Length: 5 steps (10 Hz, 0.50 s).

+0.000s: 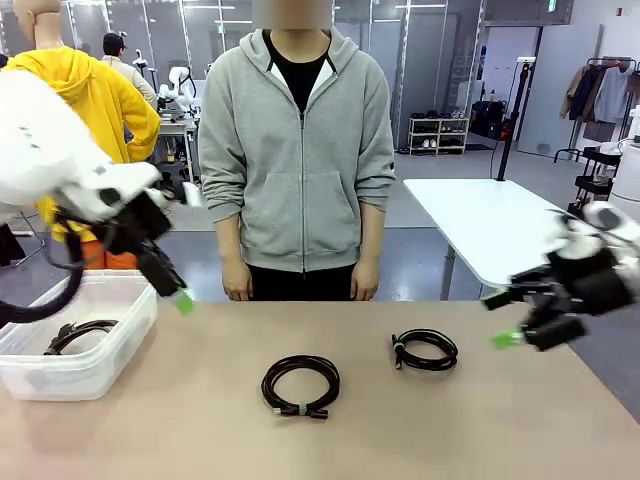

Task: Organize and store the cables.
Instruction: Place the USB Extension Cable into the Organizing box.

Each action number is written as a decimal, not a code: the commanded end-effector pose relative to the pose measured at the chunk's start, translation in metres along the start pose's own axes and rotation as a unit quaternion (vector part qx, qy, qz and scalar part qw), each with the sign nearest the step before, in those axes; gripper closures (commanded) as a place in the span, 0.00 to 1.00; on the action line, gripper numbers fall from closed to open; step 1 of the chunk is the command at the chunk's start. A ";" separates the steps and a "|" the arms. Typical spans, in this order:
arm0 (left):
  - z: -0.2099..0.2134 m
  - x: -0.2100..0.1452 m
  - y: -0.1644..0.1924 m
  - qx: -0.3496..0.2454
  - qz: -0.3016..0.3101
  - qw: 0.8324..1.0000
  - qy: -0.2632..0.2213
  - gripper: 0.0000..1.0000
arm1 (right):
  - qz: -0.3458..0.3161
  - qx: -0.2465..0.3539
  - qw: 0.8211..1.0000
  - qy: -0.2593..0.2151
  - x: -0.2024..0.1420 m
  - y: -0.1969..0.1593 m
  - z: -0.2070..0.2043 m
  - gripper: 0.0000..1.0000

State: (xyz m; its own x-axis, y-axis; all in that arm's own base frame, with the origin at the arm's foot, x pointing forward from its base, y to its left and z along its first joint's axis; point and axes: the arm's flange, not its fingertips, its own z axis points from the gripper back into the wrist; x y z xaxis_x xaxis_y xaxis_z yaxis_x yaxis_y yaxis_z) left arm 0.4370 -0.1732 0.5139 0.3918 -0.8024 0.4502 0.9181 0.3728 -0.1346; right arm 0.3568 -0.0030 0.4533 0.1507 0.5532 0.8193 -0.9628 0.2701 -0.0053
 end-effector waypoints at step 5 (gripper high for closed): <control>-0.117 0.090 -0.029 0.029 -0.020 0.997 0.076 0.00 | 0.031 -0.055 0.992 -0.108 -0.106 -0.013 0.120 0.00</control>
State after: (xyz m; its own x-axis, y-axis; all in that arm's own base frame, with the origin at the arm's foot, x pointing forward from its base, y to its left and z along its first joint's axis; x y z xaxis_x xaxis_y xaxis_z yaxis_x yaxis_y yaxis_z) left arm 0.4410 -0.3047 0.4573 0.3639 -0.8714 0.3289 0.9314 0.3442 -0.1187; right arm 0.3176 -0.1584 0.4409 0.0471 0.4124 0.9098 -0.9404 0.3253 -0.0987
